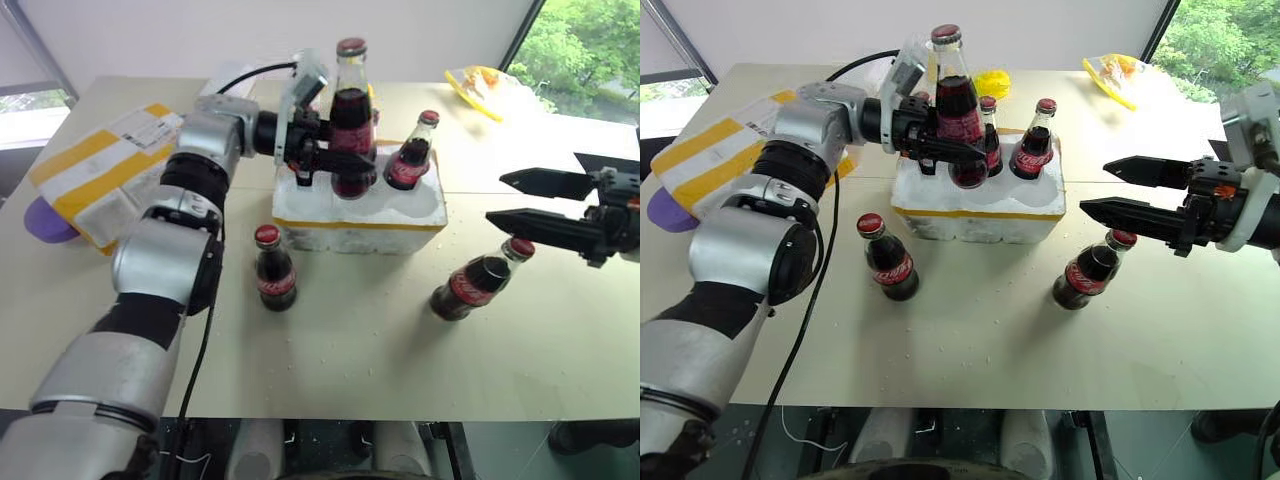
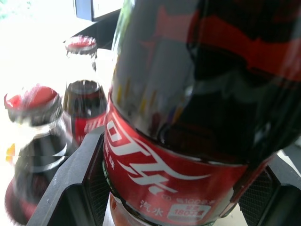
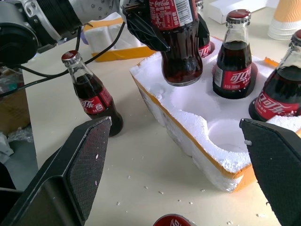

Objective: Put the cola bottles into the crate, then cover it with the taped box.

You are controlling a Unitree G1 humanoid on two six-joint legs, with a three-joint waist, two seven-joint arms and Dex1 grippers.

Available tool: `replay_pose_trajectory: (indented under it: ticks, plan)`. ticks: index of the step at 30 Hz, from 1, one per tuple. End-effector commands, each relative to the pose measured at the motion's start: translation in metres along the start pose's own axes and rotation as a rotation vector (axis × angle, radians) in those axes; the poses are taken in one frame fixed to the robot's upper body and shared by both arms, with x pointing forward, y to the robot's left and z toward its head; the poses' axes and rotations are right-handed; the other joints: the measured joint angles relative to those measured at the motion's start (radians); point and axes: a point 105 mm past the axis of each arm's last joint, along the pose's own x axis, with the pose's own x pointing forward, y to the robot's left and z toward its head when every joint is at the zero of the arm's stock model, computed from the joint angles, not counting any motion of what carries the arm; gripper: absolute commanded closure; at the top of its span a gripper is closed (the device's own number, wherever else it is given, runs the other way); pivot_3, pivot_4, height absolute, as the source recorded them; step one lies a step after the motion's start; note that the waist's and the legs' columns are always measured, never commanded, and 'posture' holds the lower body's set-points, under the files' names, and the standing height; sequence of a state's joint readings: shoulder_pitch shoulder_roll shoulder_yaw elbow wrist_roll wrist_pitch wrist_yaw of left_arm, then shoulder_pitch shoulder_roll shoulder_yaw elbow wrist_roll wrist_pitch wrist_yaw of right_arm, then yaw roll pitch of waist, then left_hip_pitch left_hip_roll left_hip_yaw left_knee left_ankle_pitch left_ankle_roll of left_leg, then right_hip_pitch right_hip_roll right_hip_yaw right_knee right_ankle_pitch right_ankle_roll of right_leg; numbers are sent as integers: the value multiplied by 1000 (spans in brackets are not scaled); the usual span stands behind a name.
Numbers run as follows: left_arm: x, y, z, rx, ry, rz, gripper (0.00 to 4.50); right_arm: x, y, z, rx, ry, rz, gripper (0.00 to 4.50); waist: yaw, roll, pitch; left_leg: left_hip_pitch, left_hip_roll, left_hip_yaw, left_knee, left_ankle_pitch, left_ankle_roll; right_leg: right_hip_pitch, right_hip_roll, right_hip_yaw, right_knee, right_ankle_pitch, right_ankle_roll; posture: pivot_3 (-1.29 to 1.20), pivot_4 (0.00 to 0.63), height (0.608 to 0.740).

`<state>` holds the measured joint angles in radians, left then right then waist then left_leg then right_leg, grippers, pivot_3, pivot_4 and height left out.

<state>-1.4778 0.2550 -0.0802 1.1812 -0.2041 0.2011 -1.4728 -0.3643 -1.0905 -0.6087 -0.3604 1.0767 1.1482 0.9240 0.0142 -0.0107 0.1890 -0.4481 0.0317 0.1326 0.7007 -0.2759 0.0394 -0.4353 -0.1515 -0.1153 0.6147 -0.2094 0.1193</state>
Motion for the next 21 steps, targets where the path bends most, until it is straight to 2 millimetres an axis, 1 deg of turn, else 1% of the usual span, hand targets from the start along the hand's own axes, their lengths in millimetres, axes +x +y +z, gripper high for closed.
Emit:
replay_pose_trajectory:
  ticks: [1, 4, 10, 12, 17, 21]
  plan:
    - [5, 0, 28, 95, -63, 9, 1658, -5, 6, 9, -40, -35, -16, 0, -1, 0, 0, 0, 0, 0, 0, 0, 0, 0, 0, 0, 0, 0, 0, 0, 150, 740]
    - [9, 2, 21, 96, -53, 25, 1658, -6, 7, 8, -35, -42, -22, 0, -1, 0, 0, 0, 0, 0, 0, 0, 0, 0, 0, 0, 0, 0, 0, 0, 150, 740]
    - [9, 4, -6, 84, 18, 34, 1658, -5, 7, 8, -26, -54, -32, 0, -1, 0, 0, 0, 0, 0, 0, 0, 0, 0, 0, 0, 0, 0, 0, 0, 150, 740]
    - [8, 3, -13, 83, 33, 29, 1658, -5, 7, 8, -24, -57, -33, 0, -1, 0, 0, 0, 0, 0, 0, 0, 0, -1, 0, 0, 0, 0, 0, 0, 150, 740]
    - [12, 1, -26, 75, 57, 13, 1658, -3, 4, 10, -21, -68, -37, 0, -2, 0, 0, 0, 0, 0, 0, 0, 0, 0, 0, 0, 0, 0, 0, 0, 150, 740]
    - [13, 0, -31, 66, 70, 14, 1658, -1, 4, 9, -20, -67, -33, 0, -2, 0, 0, 0, 0, 0, 0, 0, 0, -1, 0, 0, 0, 0, 0, 0, 150, 740]
